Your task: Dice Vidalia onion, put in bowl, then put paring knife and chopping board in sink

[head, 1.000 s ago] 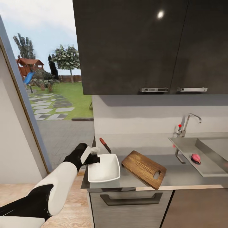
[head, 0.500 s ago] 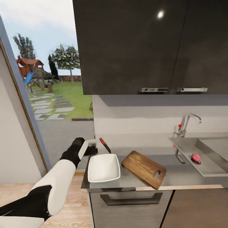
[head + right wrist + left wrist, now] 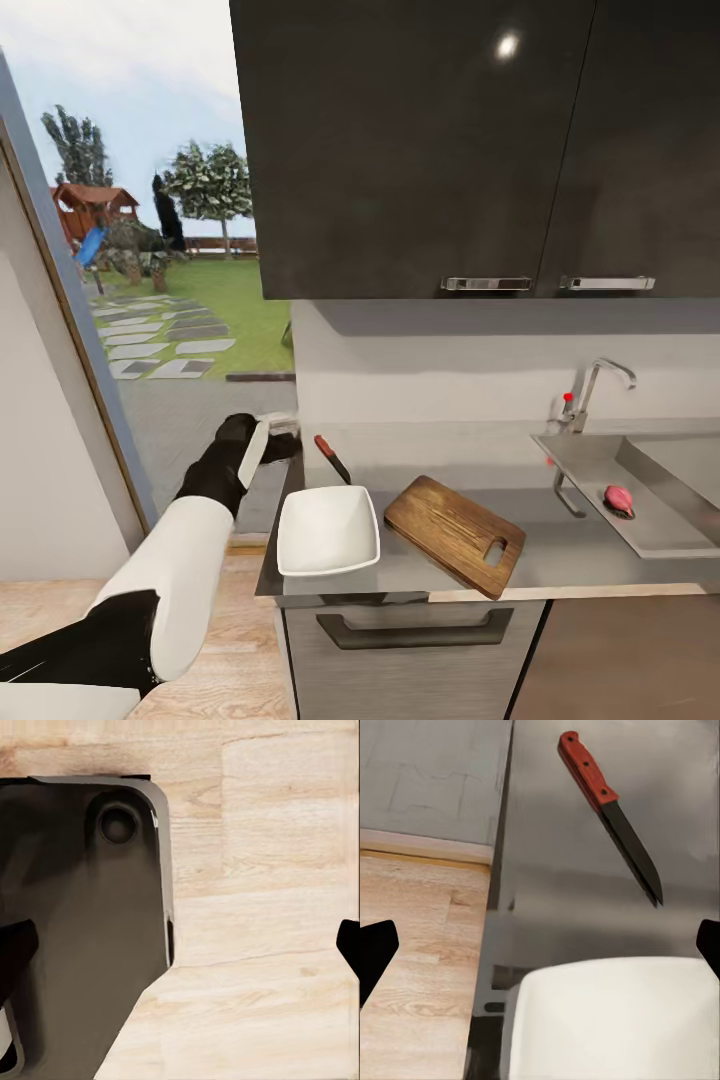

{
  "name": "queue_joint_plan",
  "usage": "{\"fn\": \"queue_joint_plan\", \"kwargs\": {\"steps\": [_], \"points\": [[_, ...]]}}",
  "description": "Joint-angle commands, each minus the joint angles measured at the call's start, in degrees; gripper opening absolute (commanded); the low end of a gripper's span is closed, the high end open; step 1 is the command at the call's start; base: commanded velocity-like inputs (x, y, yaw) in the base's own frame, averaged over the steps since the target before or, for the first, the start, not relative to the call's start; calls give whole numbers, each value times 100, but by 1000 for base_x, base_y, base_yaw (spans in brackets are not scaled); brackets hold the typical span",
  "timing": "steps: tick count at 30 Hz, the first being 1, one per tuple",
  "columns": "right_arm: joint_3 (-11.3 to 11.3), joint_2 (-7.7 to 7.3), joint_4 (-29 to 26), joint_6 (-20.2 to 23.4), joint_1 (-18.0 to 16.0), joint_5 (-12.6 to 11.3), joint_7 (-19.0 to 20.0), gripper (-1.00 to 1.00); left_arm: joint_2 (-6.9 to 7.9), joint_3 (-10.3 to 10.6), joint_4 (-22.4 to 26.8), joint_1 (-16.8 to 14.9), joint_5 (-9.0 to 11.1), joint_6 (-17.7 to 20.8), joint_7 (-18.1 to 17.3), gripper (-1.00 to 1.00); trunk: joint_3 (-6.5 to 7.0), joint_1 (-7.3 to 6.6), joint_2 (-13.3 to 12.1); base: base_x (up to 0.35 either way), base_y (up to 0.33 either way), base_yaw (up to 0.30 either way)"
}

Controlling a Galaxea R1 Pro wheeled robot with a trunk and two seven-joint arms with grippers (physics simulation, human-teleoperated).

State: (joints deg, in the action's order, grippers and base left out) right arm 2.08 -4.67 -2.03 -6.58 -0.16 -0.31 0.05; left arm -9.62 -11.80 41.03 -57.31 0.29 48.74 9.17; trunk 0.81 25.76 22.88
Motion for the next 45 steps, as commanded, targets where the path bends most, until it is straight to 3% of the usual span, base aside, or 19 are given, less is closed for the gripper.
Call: {"fn": "queue_joint_plan", "kwargs": {"steps": [1, 2, 4, 5, 8, 9, 11, 12, 13, 16, 19, 22, 24, 27, 29, 32, 34, 37, 45], "points": [[173, -218, -62, -39, -1, -10, 10, 100, 22, -27, 77, -1, 6, 19, -53, 100, -3, 2, 4, 0, 0, 0], [272, -348, -102, -46, -1, -21, 18, 100, 44, -28, 101, 0, 6, 18, -96, 100, -3, 2, 4, 0, 0, 0], [669, -763, -221, -58, -1, -86, 57, 100, 116, -30, 149, 0, 6, 3, -272, 100, -3, 2, 4, 0, 0, 0], [1006, -1044, -300, -61, -1, -150, 102, 100, 157, -31, 171, 1, 6, -32, -410, 100, -3, 2, 4, 0, 0, 0], [1544, -1460, -467, -51, -1, -228, 219, 100, 219, -32, 195, 1, 6, -144, -624, 100, -3, 2, 4, 0, 0, 0], [1868, -1727, -615, -25, -1, -258, 323, 100, 243, -29, 203, 1, 6, -242, -765, 100, -3, 2, 4, 0, 0, 0], [2149, -1988, -763, -2, -1, -277, 436, 100, 258, -25, 201, 1, 6, -344, -895, 100, -3, 2, 4, 0, 0, 0], [2387, -2238, -899, 26, -1, -290, 549, 100, 268, -21, 196, 4, 6, -436, -1001, 100, -3, 2, 4, 0, 0, 0], [2493, -2360, -958, 46, -1, -294, 605, 100, 271, -20, 194, 5, 6, -474, -1044, 100, -3, 2, 4, 0, 0, 0], [2907, -2951, -1241, 281, -1, -312, 818, 100, 282, -21, 188, 8, 6, -583, -1160, 100, -3, 2, 4, 0, 0, 0], [3171, -3362, -1607, 728, -1, -343, 939, 100, 310, -22, 187, 11, 5, -615, -1193, 100, -3, 2, 4, 0, 0, 0], [3474, -3596, -2233, 1361, -1, -505, 1039, 100, 379, -23, 186, 15, 4, -628, -1208, 100, -3, 2, 4, 0, 0, 0], [3619, -3655, -2645, 1738, -1, -649, 1075, 100, 404, -23, 186, 16, 5, -632, -1214, 100, -3, 2, 4, 0, 0, 0], [3827, -3724, -3749, 2888, -1, -1115, 1138, 100, 442, -24, 186, 18, 4, -637, -1221, 100, -3, 2, 4, 0, 0, 0], [3865, -3734, -4171, 3333, -1, -1325, 1151, 100, 449, -24, 186, 18, 3, -639, -1222, 100, -3, 2, 4, 0, 0, 0], [3905, -3746, -5162, 4166, -1, -1885, 1166, 100, 452, -19, 186, 18, 1, -638, -1224, 100, -3, 2, 4, 0, 0, 0], [3912, -3748, -5560, 4399, -1, -2108, 1168, 100, 442, -18, 186, 18, 1, -638, -1222, 100, -3, 2, 4, 0, 0, 0], [3919, -3750, -6503, 4924, -1, -2660, 1170, 100, 391, -6, 189, 19, -1, -638, -1222, 100, -3, 2, 4, 0, 0, 0], [3917, -3844, -7527, 5395, -22, -3650, 1157, 100, 344, 9, 224, 19, 3, -637, -1251, 100, -3, 2, 4, 0, 0, 0]]}}
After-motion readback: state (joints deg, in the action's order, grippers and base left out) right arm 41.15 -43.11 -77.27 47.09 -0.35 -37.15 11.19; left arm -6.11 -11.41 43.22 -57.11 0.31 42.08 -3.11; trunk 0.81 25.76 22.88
